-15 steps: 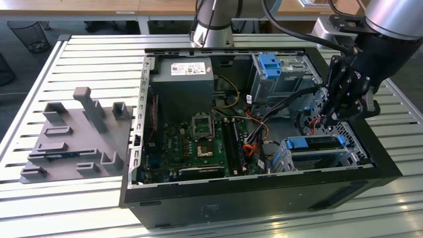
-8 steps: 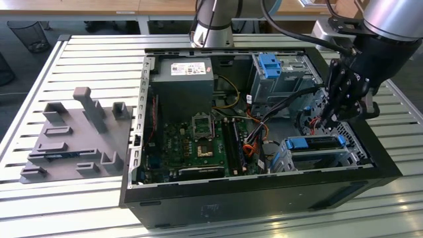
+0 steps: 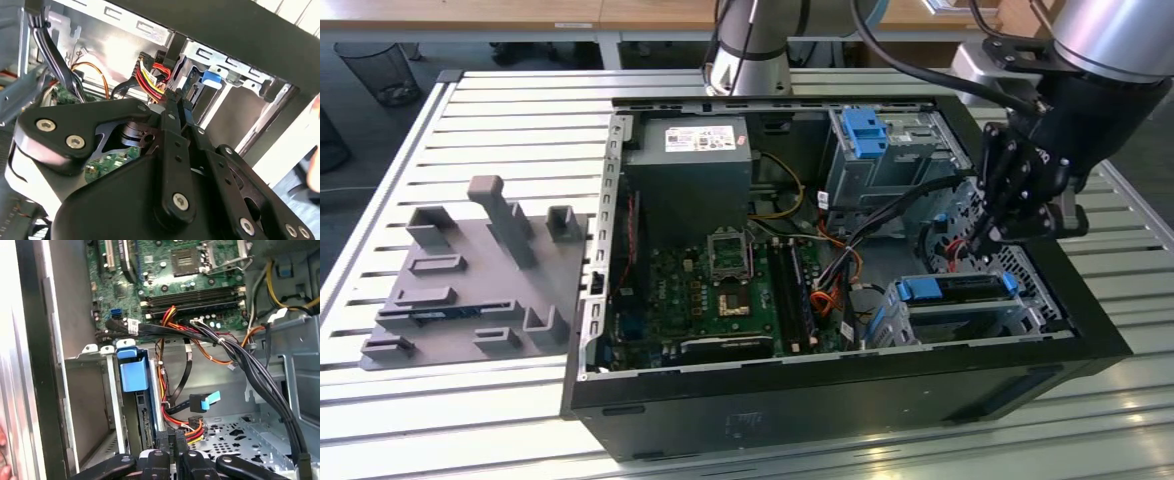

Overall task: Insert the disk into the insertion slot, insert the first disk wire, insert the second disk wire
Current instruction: 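Insert the first disk wire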

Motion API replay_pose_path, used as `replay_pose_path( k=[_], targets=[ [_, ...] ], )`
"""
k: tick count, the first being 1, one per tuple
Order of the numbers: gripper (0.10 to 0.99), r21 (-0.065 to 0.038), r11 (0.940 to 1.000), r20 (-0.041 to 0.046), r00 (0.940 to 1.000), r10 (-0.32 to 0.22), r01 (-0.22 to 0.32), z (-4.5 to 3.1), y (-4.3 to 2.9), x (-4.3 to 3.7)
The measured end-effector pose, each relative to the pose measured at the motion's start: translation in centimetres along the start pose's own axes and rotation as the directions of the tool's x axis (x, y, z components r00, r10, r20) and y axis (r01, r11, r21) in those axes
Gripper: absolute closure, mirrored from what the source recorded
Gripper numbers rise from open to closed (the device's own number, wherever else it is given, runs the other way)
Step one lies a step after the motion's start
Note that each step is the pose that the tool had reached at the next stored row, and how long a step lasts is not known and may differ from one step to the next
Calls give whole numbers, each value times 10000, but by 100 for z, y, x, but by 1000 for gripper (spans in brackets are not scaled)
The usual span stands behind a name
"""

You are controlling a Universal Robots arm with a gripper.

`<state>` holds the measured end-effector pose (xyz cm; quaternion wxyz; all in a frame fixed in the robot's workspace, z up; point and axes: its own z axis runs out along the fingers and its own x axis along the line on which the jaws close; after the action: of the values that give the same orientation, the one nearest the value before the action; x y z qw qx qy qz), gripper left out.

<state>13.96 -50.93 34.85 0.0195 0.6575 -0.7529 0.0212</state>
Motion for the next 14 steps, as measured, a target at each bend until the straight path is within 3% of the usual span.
replay_pose_path(
  k=[4,10,11,14],
  targets=[
    [918,37,9980,2,9980,-633,633,1,0,1],
    [918,89,9972,25,9972,-743,743,6,10,29],
    [918,97,9972,103,9972,-743,742,7,10,35],
    [918,105,9972,445,9962,-745,741,14,9,68]
  ],
)
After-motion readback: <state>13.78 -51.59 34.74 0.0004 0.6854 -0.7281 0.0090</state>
